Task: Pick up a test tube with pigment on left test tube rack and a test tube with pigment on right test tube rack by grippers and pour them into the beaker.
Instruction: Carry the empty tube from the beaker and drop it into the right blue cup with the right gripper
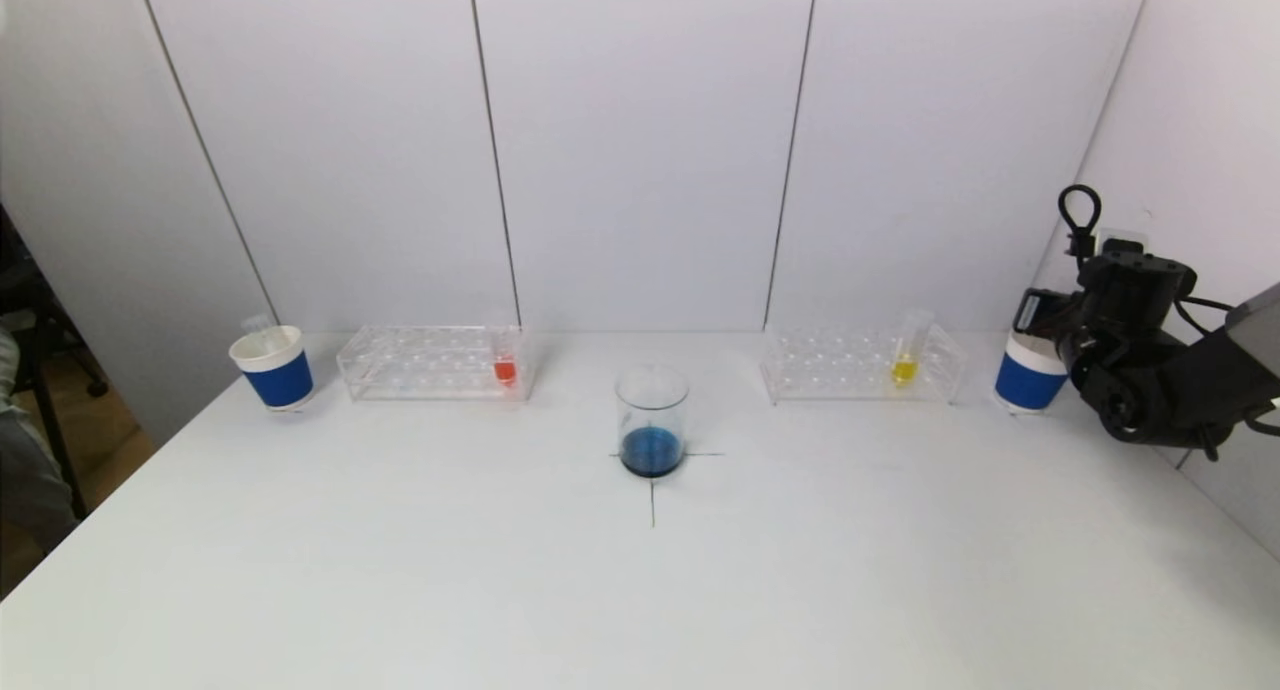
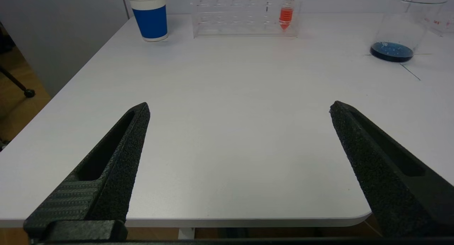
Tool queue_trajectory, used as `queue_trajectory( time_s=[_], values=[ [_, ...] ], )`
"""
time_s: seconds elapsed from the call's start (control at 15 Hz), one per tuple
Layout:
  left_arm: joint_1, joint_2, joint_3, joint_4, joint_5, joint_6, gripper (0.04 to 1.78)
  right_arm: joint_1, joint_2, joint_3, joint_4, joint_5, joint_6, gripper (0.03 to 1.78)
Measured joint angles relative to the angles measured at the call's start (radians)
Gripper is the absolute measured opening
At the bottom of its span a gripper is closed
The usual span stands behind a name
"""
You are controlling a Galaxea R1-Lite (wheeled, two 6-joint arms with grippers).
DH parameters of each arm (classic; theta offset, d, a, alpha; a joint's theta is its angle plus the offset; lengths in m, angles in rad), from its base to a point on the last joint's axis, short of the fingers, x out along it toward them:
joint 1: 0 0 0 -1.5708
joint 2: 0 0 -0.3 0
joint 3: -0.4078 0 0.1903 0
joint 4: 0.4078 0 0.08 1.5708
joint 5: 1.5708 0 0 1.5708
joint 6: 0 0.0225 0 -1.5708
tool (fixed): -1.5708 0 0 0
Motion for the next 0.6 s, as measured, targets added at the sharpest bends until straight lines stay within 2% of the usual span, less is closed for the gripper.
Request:
queue_trajectory(
  time_s=[0.13,0.33,0.47,0.6],
  values=[
    [0.000,0.000,0.000,0.000,0.000,0.000,1.77,0.000,-0.002,0.006,-0.001,-0.001,0.000,0.50],
    [0.000,0.000,0.000,0.000,0.000,0.000,1.77,-0.001,-0.009,0.023,-0.007,0.000,-0.001,0.65],
    [0.000,0.000,0.000,0.000,0.000,0.000,1.77,-0.002,-0.014,0.030,-0.007,0.000,0.000,0.89],
    [0.000,0.000,0.000,0.000,0.000,0.000,1.77,-0.003,-0.019,0.031,-0.007,0.000,0.000,1.23]
  ],
)
